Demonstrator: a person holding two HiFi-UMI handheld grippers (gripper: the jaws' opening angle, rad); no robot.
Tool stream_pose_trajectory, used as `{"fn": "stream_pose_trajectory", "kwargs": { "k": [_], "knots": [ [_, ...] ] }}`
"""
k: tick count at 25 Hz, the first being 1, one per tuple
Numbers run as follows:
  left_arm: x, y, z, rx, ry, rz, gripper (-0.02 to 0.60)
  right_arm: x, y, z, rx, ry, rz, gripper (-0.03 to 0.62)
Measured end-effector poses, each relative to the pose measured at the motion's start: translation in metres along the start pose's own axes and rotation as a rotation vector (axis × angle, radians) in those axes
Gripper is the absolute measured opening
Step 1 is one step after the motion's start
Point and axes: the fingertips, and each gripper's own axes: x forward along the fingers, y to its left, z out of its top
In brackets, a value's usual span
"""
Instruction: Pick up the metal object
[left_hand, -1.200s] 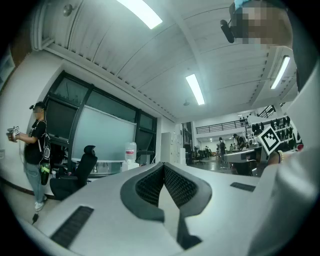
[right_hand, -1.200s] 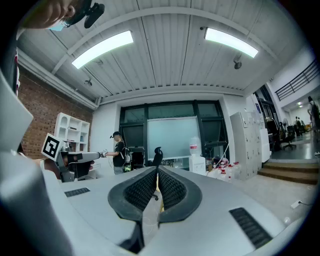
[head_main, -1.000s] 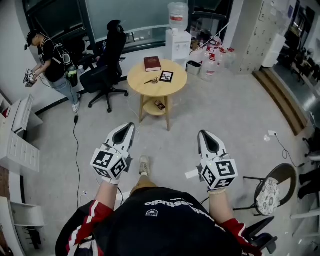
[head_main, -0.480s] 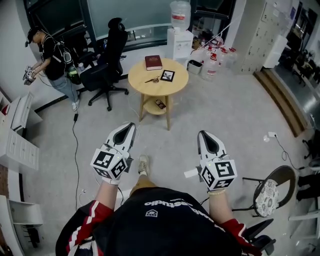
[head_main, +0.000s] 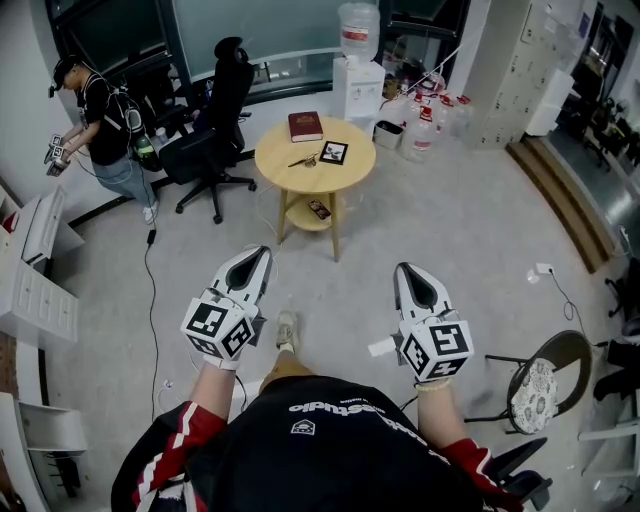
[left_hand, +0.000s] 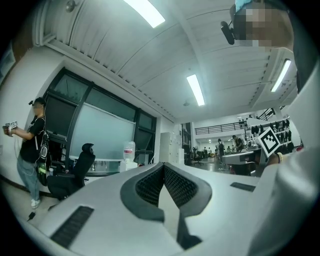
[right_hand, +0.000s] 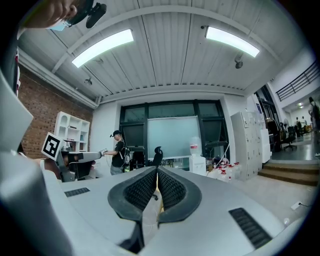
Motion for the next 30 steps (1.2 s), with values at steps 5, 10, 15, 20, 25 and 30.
{"fn": "stream_pose_trajectory", "kwargs": {
  "k": [5, 10, 15, 20, 25, 30],
  "knots": [
    [-0.0017, -0.0027, 0.0016, -0.03, -0.005, -0.004, 0.017, -0.0037, 0.0007, 0.0, 0.025, 0.003, 0.022, 0.029],
    [-0.0012, -0.0033, -0.0014, -0.021, 0.003, -0.001, 0.017, -0.0033, -0.0004, -0.0045, 0.018, 0.014, 0.022, 0.03],
    [-0.0006, -0.0025, -0.0008, -0.025, 0.01, -0.004, 0.017, -0.0022, 0.0013, -0.0036, 0.021, 0.017, 0.023, 0.029],
    [-0.0002, -0.0041, -0.0012, -0.017, 0.009, -0.003, 0.017, -0.0062, -0.0044, -0.0076, 0.028, 0.017, 0.013, 0.029],
    [0.0037, -0.0027, 0.0004, -0.011, 0.009, -0.006, 0.017, -0.0037, -0.006, -0.0061, 0.031, 0.014, 0.013, 0.029],
    [0.0028, -0.004, 0.0022, -0.007, 0.01, -0.003, 0.017, -0.0051, -0.0058, -0.0056, 0.034, 0.012, 0.018, 0.029]
  ]
}}
